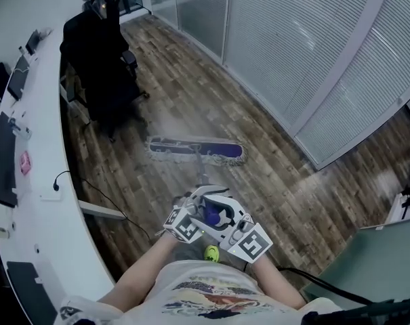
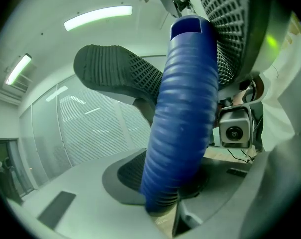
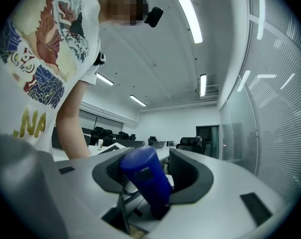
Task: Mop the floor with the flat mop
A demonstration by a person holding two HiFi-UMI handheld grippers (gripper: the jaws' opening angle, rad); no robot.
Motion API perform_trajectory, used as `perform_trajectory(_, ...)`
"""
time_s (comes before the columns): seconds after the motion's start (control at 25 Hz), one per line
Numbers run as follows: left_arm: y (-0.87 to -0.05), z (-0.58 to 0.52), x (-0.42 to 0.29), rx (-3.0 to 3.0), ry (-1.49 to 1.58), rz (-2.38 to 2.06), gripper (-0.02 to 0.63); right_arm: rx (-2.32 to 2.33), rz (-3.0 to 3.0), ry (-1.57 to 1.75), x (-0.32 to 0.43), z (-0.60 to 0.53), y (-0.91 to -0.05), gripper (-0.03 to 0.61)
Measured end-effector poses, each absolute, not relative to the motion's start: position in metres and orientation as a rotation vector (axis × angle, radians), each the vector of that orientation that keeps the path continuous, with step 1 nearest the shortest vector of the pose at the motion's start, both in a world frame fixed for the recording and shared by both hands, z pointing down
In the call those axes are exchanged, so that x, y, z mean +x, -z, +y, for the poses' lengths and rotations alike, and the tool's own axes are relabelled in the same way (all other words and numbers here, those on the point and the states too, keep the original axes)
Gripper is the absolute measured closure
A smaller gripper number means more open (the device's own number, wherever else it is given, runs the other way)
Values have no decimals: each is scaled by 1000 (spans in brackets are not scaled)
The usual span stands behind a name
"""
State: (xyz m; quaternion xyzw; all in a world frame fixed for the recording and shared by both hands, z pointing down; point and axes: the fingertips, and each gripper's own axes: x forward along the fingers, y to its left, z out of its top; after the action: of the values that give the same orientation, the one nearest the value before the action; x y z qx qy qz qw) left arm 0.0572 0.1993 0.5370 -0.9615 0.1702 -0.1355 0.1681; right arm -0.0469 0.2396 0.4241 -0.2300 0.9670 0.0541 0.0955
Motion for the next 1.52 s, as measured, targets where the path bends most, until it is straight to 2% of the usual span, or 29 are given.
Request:
perform_trajectory(0.32, -542, 111, 34, -2727, 377, 530, 517, -601, 2909, -181, -73, 156, -431, 370)
perform_trajectory(0.92, -536, -127, -68, -2744, 383, 520, 517, -579, 2958, -248, -179, -80, -430, 366)
perform_trajectory(1.52, -540, -350, -92, -2757, 374, 638, 518, -463, 2995, -302, -200, -293, -435, 360)
